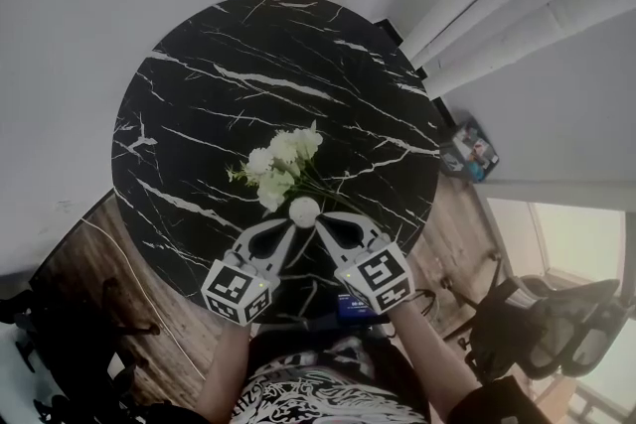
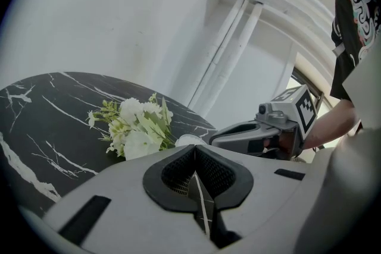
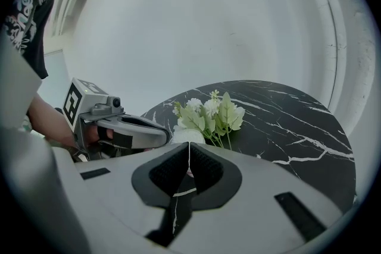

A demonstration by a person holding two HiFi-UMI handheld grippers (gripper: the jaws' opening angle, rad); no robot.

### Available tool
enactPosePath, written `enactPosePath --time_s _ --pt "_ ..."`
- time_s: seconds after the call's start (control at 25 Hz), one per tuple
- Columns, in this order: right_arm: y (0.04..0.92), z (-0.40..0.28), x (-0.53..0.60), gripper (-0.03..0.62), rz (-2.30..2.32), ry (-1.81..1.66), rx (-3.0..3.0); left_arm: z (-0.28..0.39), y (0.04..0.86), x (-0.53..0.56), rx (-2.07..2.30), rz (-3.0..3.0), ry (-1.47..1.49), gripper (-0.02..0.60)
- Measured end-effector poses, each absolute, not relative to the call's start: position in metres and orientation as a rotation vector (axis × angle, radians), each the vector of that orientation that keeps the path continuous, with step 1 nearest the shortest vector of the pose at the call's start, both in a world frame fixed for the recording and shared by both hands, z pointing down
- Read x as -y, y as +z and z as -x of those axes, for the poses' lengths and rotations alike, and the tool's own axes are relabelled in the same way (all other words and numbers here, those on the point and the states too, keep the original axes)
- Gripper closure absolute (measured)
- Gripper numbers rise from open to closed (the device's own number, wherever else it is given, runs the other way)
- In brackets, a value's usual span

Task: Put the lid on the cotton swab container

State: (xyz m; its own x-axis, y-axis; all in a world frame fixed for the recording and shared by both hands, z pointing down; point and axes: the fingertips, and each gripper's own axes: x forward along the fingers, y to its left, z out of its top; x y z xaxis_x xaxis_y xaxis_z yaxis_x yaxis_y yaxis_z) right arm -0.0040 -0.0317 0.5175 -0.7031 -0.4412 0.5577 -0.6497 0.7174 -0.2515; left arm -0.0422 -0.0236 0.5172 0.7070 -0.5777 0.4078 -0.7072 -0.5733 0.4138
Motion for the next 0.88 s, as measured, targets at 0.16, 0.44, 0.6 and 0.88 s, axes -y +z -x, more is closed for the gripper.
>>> enactPosePath --time_s 0.16,0.44,0.6,0.88 --pt "0.512 0.003 0.032 0.576 -0.854 0.604 2.461 0.047 0.510 0.029 0.998 -2.365 0.302 0.566" --pt "0.496 -0.010 0.036 0.576 -0.953 0.613 2.481 0.051 0.493 0.032 1.050 -2.392 0.320 0.566" --pt "0.481 -0.018 0.034 0.576 -1.019 0.621 2.488 0.054 0.477 0.035 1.116 -2.435 0.331 0.567" --pt "0.439 -0.036 0.025 0.576 -1.171 0.609 2.535 0.049 0.446 0.031 1.169 -2.498 0.304 0.568"
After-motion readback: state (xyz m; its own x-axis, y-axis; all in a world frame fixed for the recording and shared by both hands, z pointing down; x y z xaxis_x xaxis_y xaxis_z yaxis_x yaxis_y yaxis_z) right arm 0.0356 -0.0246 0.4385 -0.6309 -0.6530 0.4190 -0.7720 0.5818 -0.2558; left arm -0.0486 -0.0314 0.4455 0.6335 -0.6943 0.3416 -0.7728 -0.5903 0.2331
